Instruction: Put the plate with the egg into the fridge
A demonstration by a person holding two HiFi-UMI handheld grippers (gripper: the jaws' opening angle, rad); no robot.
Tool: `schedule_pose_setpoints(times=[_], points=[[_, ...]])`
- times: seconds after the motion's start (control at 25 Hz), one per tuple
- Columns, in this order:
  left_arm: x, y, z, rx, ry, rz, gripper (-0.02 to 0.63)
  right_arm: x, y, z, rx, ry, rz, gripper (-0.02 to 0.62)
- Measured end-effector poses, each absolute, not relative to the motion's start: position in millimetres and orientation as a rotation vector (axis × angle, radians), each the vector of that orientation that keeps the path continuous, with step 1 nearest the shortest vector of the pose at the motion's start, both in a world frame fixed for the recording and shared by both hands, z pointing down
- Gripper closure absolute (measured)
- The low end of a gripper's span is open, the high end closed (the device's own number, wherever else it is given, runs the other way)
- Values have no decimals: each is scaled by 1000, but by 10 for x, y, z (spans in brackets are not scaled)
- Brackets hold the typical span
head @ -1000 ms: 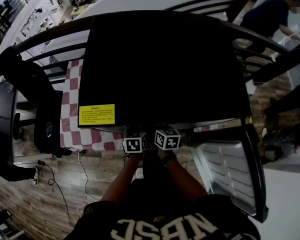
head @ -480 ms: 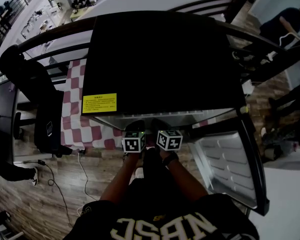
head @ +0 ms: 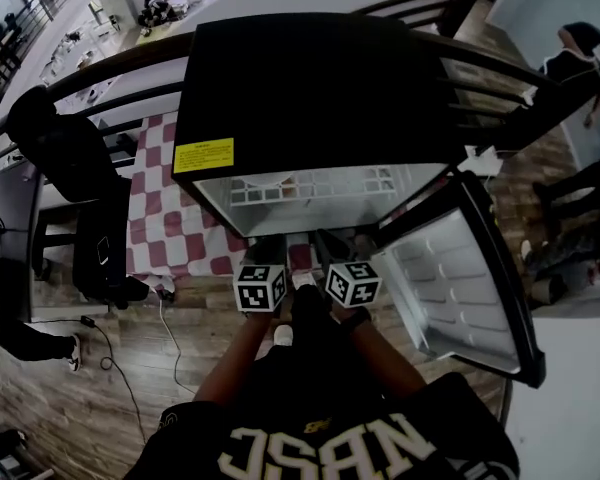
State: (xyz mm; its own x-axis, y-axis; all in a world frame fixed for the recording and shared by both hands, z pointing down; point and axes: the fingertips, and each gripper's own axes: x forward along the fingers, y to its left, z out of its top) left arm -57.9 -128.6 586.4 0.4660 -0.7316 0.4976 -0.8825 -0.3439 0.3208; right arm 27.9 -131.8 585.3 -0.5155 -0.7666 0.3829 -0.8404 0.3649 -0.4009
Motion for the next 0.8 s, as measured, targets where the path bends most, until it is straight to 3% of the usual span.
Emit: schedule_pose_setpoints(times=[0.36,0.8], points=[[-453,-735,5240,2304,-1300,254,583,312,-636,5313,1430,-2562,721,568],[-558,-414,5081,2341,-1362,257,583,345,-339,5038,1411,-2587,593,568]])
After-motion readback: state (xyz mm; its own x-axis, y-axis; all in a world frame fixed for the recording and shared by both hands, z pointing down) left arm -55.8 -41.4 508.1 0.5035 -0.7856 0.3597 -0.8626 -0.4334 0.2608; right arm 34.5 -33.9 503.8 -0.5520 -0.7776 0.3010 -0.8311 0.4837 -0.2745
